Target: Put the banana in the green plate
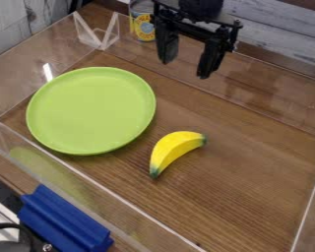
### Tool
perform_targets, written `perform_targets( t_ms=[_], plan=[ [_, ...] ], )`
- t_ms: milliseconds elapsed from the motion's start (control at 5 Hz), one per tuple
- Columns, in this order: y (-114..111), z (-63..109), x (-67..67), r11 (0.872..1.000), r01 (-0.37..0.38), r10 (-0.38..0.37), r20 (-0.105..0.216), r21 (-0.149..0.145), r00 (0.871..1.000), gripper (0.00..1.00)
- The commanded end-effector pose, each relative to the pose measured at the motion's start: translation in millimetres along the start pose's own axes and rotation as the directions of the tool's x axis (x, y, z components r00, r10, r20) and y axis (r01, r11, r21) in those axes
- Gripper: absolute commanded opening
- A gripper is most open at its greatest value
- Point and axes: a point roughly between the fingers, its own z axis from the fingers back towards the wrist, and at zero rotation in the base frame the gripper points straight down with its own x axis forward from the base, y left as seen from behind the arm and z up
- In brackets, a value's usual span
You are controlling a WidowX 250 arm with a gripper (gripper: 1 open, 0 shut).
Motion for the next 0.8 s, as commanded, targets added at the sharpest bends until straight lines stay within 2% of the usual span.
perform_targets(
  t_ms=[0, 200, 400, 600],
  plan=[
    [-3, -11.2, -6.1, 1.000, 0.006, -0.006, -0.001, -0.010, 1.000, 1.00],
    [-9, -27.8, -18.7, 0.999, 0.024, -0.024, 0.012, -0.027, 1.000, 1.00],
    [-13, -46.8, -24.2, 0.999, 0.034, -0.033, 0.023, -0.034, 0.999, 1.00],
    [-15, -58.3, -23.8, 0.998, 0.051, -0.050, 0.036, -0.047, 0.998, 1.00]
  ],
)
